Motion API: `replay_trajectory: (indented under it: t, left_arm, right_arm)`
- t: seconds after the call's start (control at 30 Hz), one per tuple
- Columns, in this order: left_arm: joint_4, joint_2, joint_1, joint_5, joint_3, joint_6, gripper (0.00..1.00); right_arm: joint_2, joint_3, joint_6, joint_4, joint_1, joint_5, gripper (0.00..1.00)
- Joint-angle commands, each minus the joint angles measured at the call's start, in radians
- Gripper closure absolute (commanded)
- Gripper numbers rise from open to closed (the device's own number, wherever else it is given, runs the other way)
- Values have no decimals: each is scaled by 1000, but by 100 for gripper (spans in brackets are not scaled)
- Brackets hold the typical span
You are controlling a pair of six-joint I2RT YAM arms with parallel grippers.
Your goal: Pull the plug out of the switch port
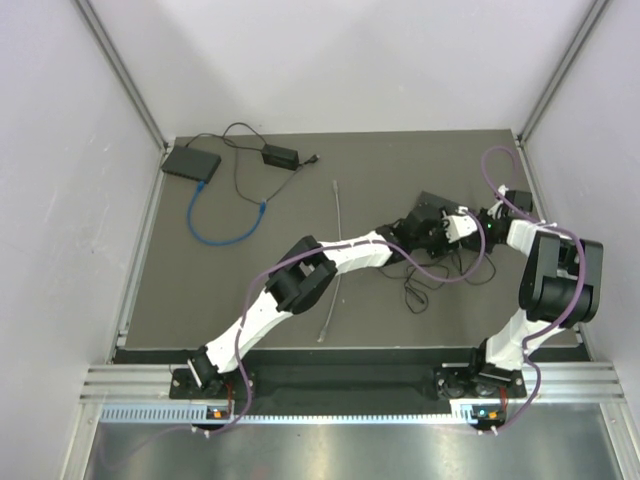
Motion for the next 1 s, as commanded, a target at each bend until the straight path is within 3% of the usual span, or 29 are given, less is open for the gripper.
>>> replay_trajectory:
  t: [0.0, 0.13, 0.23, 0.43, 0.5, 0.57, 0.7, 0.87, 0.97]
  left_arm:
    - [67, 31, -9, -78, 14, 107, 33]
    - [-67, 118, -10, -134, 172, 162, 36]
    - [-79, 140, -10, -175, 183, 193, 41]
    - [-171, 204, -9, -183, 304, 221, 63]
    - [-176, 214, -7, -204, 310, 222, 72]
    - [-173, 195, -3, -201, 286, 236, 76]
    - [31, 68, 2, -163, -2, 264, 68]
    - [63, -2, 13, -112, -95, 241, 64]
    - [27, 23, 14, -94, -54, 235, 62]
  right_arm:
    - [-19, 44, -32, -10, 13, -36, 100]
    - [-52, 25, -7, 9, 13, -64, 100]
    - [-69, 7, 7, 13, 25, -78, 100]
    - [-82, -31, 21, 29, 40, -102, 100]
    - [-92, -36, 22, 26, 40, -99, 100]
    - [-93, -32, 5, 7, 37, -86, 100]
    - [-87, -19, -2, 1, 16, -79, 100]
    - [-78, -21, 1, 1, 7, -59, 100]
    - [-84, -42, 2, 4, 5, -72, 100]
